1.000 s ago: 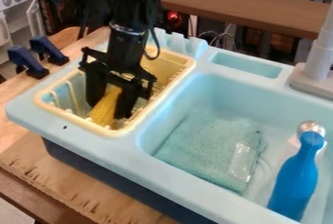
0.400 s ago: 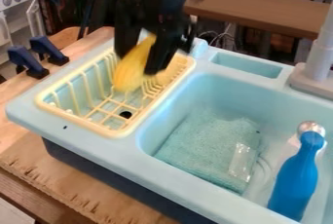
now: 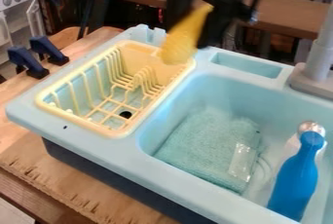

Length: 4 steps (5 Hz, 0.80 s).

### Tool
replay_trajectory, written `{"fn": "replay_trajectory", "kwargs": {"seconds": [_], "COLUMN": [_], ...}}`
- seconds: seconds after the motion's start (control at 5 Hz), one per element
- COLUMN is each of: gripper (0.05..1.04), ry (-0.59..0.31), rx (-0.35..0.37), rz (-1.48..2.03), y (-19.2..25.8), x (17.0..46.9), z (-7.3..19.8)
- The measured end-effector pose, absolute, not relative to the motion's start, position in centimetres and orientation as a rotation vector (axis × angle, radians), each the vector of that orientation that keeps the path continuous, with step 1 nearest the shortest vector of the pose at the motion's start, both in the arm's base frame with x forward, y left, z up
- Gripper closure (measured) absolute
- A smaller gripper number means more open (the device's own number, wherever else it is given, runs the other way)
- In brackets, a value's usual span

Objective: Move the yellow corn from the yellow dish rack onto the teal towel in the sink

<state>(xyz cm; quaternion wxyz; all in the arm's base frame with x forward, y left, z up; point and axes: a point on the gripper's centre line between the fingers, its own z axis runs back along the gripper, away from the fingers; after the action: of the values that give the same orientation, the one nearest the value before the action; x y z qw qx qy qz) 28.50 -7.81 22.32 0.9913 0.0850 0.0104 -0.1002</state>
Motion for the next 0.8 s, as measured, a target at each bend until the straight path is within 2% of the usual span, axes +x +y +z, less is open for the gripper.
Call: {"fn": "replay_trajectory", "kwargs": {"seconds": [0.2, 0.4, 0.8], "gripper": [0.406, 0.406, 0.406], "ry": [0.036, 0.030, 0.070], "rx": [0.059, 0.001, -0.064], "rz": [-0.260, -0.278, -0.297], "y": [-10.3, -11.7, -13.0], "x": [28.9, 28.7, 29.1], "z": [19.0, 16.7, 13.8]}}
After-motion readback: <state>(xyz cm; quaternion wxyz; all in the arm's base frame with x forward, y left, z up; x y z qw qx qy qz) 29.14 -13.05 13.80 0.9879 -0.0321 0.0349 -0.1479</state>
